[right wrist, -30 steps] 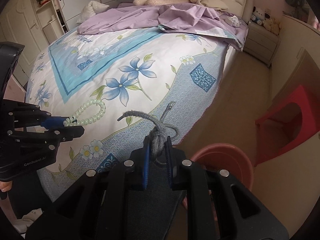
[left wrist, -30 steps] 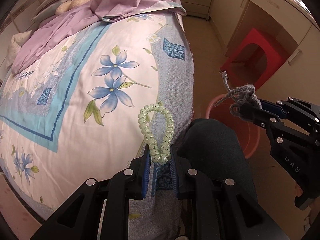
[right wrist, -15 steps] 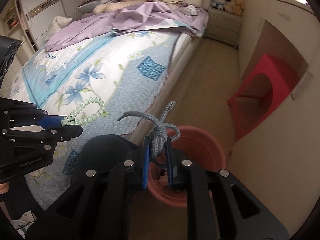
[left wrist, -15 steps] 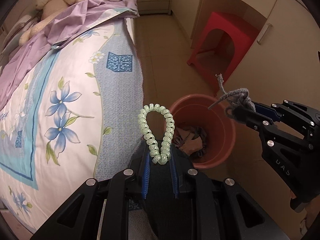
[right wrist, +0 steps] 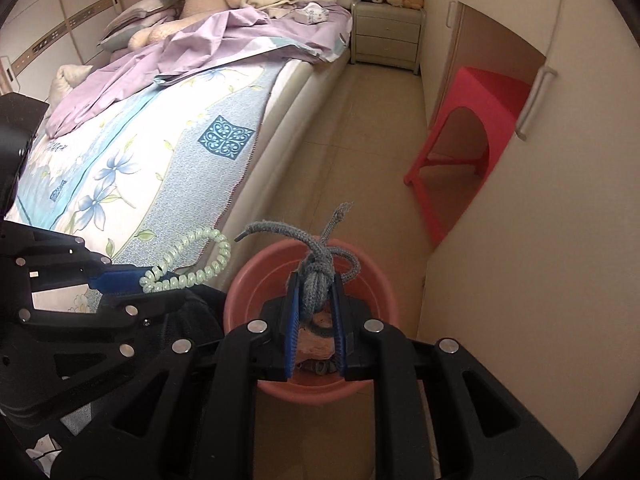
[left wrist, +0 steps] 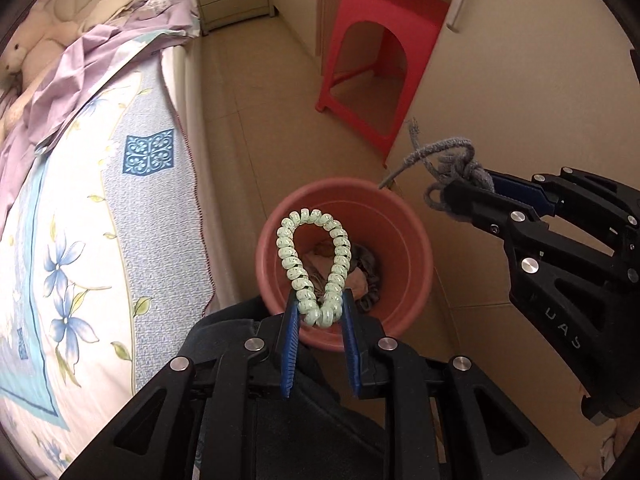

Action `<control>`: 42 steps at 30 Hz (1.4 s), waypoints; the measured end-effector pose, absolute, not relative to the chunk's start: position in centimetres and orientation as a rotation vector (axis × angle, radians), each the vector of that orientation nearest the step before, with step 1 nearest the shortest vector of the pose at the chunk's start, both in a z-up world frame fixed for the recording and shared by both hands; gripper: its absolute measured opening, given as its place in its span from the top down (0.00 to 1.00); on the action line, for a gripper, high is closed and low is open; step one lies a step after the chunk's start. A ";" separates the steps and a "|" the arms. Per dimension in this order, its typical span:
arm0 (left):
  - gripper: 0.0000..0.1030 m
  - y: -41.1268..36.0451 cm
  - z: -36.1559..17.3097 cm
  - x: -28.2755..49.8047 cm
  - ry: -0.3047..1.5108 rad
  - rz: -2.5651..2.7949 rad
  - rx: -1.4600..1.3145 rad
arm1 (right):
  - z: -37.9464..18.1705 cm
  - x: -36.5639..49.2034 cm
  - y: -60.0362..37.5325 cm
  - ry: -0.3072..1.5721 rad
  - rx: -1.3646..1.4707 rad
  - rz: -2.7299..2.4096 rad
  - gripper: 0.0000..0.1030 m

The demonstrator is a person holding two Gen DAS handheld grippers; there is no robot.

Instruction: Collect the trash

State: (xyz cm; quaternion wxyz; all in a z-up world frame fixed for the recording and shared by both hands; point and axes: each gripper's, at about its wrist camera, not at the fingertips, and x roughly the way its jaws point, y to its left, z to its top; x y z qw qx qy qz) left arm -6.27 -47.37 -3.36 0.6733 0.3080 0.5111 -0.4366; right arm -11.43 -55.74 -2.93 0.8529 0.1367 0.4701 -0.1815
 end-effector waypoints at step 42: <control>0.14 -47.5 -5.0 -5.4 1.104 -0.905 0.753 | -7.6 -11.3 -56.6 1.095 0.271 -0.418 0.34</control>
